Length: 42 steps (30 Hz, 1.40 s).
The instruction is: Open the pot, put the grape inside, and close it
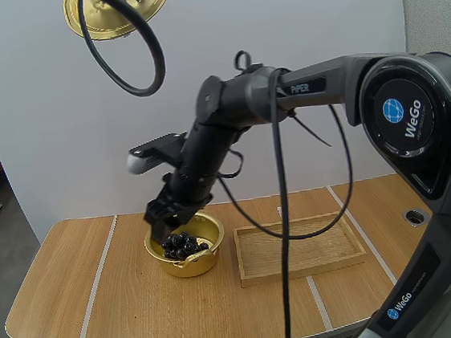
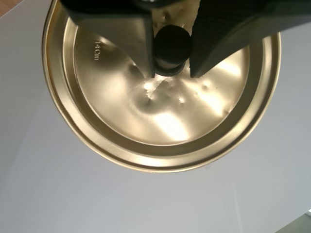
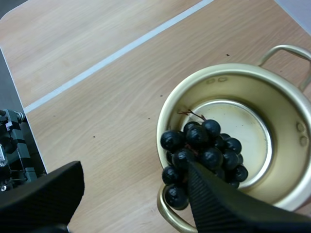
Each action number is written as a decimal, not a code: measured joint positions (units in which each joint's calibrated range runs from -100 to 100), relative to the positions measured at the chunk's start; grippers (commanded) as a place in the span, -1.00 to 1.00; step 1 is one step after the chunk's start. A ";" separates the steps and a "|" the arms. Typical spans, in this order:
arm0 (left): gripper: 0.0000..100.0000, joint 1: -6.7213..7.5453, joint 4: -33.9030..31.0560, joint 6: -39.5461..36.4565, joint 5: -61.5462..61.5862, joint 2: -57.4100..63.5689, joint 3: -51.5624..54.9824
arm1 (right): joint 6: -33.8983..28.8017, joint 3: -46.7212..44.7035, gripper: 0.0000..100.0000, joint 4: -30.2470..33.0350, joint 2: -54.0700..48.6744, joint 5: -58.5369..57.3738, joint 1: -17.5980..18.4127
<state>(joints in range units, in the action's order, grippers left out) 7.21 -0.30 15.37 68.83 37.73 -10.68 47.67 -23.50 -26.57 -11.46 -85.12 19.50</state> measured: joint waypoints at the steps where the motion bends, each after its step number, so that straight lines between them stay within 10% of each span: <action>1: -1.00 0.00 0.00 0.00 0.00 0.00 0.00 | -0.86 0.00 1.00 0.84 0.40 1.28 0.86; 4: -1.00 0.00 0.00 0.00 0.00 0.00 0.00 | -1.59 0.00 0.59 1.77 0.98 2.12 1.42; 9: -1.00 0.00 0.00 0.00 0.00 0.00 0.00 | -2.82 0.00 -1.00 5.11 2.03 2.95 1.76; 42: -1.00 0.00 0.00 0.00 0.00 0.00 0.00 | -5.11 -0.14 -1.00 7.83 7.76 5.11 1.76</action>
<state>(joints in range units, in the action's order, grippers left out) 7.21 -0.30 15.37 68.83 37.73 -10.68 42.56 -23.65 -18.75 -3.70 -80.00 21.25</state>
